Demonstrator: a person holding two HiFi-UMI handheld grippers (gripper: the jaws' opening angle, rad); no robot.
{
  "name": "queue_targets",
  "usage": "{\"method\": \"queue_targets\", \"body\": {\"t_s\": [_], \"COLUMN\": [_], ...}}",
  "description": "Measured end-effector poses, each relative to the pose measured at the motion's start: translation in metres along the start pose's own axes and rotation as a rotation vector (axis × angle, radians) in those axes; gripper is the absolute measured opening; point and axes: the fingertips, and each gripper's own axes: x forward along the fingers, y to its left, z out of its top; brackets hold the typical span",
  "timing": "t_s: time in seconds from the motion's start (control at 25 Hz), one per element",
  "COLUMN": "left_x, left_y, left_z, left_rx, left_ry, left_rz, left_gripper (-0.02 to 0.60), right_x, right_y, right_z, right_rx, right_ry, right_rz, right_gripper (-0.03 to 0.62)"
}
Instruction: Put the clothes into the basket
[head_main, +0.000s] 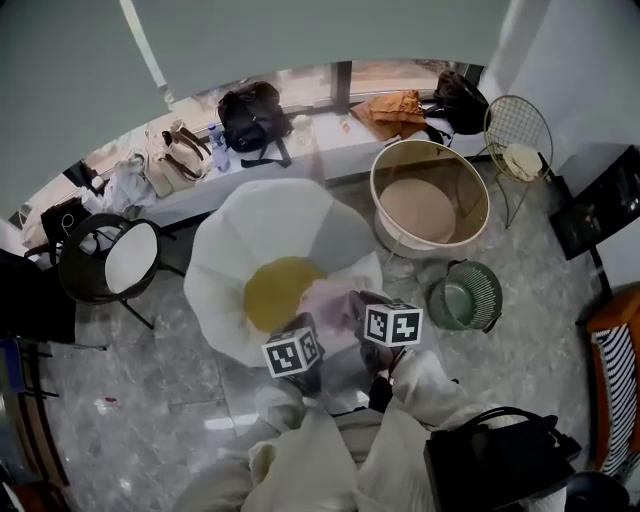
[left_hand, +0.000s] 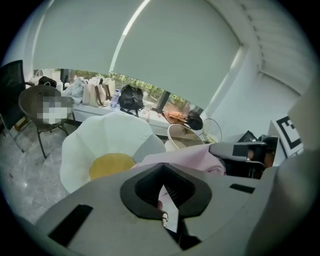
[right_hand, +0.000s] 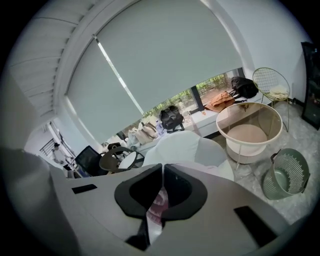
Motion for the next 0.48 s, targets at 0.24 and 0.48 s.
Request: {"method": "queue_targets", "body": {"t_s": [0.24,0.48], "left_x": [0.04,0.085], "left_y": [-0.064,-0.149], "left_z": [0.011,0.031], "left_rx": [0.11,0.179], "left_ry": [0.02,0.056], "left_rz": [-0.055,-0.106], "left_gripper": [-0.002,-0.002], "right_x": [-0.034,-0.076], "right_y": [-0.063,-0.135], "right_z": [0.037,0.079], "right_rx": [0.024,0.095], "right_ry": [-0.083,-0.138], "right_rz": [-0.037,-0.087], "right_gripper": [0.028,0.028]}}
